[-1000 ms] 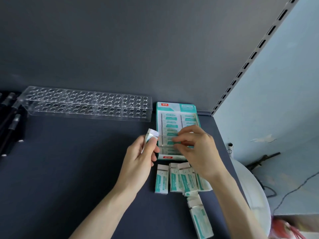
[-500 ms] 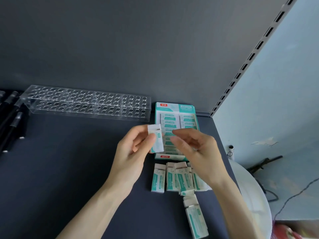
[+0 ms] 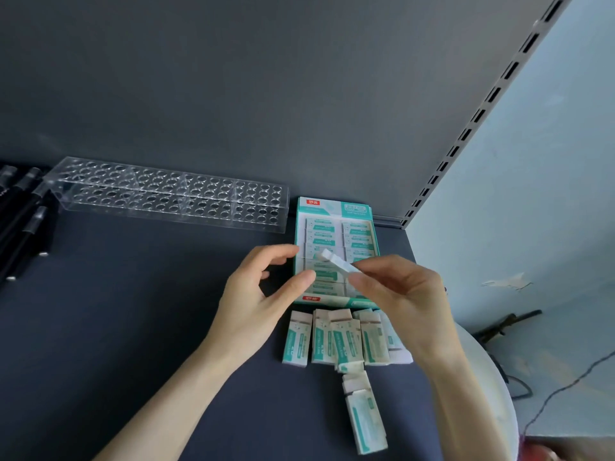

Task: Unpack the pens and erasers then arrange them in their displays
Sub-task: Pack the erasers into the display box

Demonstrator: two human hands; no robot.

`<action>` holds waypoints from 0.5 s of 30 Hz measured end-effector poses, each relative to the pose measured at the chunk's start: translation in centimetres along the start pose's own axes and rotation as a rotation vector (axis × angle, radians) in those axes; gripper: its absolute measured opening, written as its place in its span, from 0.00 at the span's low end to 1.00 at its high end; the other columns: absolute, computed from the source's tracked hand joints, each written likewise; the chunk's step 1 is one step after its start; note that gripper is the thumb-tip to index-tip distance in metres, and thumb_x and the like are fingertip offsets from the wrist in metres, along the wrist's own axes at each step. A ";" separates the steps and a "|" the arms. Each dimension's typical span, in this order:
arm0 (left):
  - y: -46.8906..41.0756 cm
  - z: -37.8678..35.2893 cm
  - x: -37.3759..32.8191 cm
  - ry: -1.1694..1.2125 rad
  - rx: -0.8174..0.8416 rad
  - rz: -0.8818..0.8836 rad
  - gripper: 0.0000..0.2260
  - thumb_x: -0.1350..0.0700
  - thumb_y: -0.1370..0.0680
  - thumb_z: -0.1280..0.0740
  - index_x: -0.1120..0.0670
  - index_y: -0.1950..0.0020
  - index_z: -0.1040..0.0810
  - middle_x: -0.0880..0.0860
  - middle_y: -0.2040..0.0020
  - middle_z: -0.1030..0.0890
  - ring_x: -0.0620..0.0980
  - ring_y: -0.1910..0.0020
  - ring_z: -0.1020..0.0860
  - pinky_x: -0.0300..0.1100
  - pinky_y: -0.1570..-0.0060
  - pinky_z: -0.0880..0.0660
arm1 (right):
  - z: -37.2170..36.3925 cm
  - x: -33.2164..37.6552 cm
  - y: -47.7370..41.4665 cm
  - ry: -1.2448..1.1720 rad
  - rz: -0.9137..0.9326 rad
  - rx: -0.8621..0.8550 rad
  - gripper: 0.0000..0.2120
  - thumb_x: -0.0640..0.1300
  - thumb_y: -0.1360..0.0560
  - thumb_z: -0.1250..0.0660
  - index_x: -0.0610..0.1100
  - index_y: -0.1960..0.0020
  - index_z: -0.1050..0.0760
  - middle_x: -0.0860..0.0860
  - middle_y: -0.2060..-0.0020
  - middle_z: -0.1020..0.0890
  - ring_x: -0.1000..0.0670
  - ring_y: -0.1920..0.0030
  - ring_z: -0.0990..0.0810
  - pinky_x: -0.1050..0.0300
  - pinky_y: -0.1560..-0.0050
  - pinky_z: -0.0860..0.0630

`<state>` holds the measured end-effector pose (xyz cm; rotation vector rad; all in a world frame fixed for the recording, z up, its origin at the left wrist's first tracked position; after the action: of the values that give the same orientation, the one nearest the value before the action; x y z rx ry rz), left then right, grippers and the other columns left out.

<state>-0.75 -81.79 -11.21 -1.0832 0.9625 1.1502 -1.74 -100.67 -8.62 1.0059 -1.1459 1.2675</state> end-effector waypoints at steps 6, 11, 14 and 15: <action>0.2 -0.8 0.6 -0.156 0.052 -0.003 0.22 0.49 0.28 0.29 0.48 0.34 0.26 0.34 0.42 0.25 0.28 0.40 0.30 0.20 0.44 0.36 | 2.4 0.2 -0.4 0.494 0.130 -0.117 0.09 0.34 0.32 0.27 0.47 0.58 0.17 0.61 0.56 0.20 0.63 0.55 0.22 0.75 0.52 0.29; 0.1 -0.7 0.4 -0.183 0.032 -0.035 0.20 0.54 0.26 0.28 0.49 0.35 0.25 0.34 0.42 0.24 0.28 0.42 0.28 0.20 0.45 0.35 | 1.9 0.5 -0.9 0.652 0.209 -0.119 0.08 0.30 0.33 0.27 0.41 0.58 0.16 0.55 0.56 0.20 0.62 0.57 0.23 0.80 0.52 0.35; 0.1 -0.8 0.4 -0.205 0.017 -0.049 0.20 0.55 0.26 0.28 0.50 0.34 0.25 0.34 0.43 0.25 0.29 0.42 0.28 0.20 0.45 0.35 | 1.7 0.5 -1.4 0.719 0.205 -0.100 0.09 0.29 0.33 0.27 0.41 0.58 0.16 0.54 0.56 0.21 0.54 0.55 0.22 0.81 0.52 0.36; 0.1 -0.8 0.4 -0.213 0.014 -0.052 0.21 0.55 0.26 0.28 0.51 0.34 0.25 0.34 0.43 0.25 0.29 0.42 0.28 0.20 0.45 0.35 | 1.6 0.4 -1.6 0.740 0.193 -0.085 0.09 0.30 0.32 0.28 0.41 0.58 0.16 0.55 0.56 0.21 0.53 0.54 0.22 0.81 0.52 0.37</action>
<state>-0.84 -82.50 -11.80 -0.9478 0.7704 1.1884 -0.30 -102.31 -7.89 0.3001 -0.7106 1.5462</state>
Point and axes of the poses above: each hand's wrist, its own y-axis away from the middle knuckle, its own z-axis out of the back of the hand, x = y × z, the point moved 7 cm from there along -y, towards the middle knuckle
